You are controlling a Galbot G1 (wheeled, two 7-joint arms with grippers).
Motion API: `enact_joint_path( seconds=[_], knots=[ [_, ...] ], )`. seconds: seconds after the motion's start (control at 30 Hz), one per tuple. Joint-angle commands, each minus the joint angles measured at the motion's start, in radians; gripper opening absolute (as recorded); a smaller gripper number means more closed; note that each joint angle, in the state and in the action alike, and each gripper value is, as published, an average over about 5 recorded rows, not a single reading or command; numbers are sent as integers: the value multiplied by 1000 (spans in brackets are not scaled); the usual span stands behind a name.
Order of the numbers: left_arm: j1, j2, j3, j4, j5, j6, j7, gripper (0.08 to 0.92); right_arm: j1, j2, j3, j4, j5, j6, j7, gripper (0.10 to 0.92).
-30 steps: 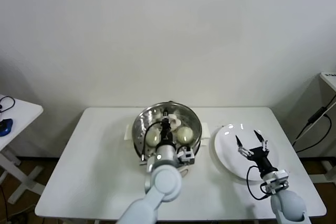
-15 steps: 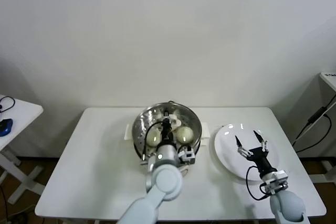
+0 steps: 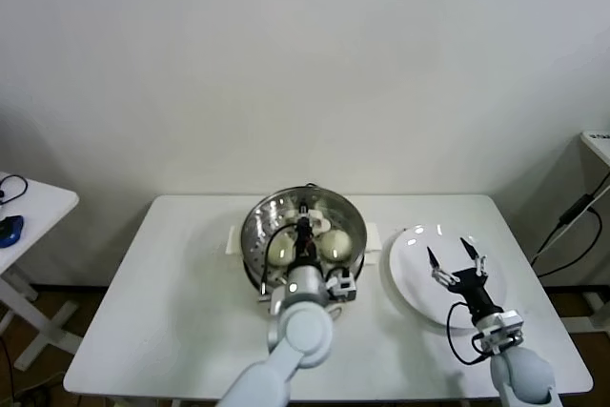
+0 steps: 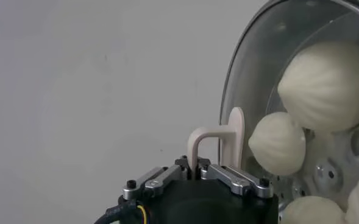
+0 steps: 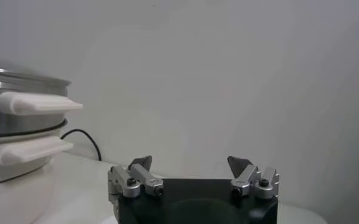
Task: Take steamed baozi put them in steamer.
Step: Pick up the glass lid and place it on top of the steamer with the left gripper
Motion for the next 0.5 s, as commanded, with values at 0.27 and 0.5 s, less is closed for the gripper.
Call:
enact_joint_path(
  seconds=[0.27, 0.5],
  knots=[
    [0, 5, 2, -16, -37, 7, 0, 152, 11, 0, -5, -7, -3, -1, -3, 823],
    [1, 24, -6, -43, -50, -13, 0, 288, 20, 0, -6, -21, -7, 1, -7, 823]
  ],
)
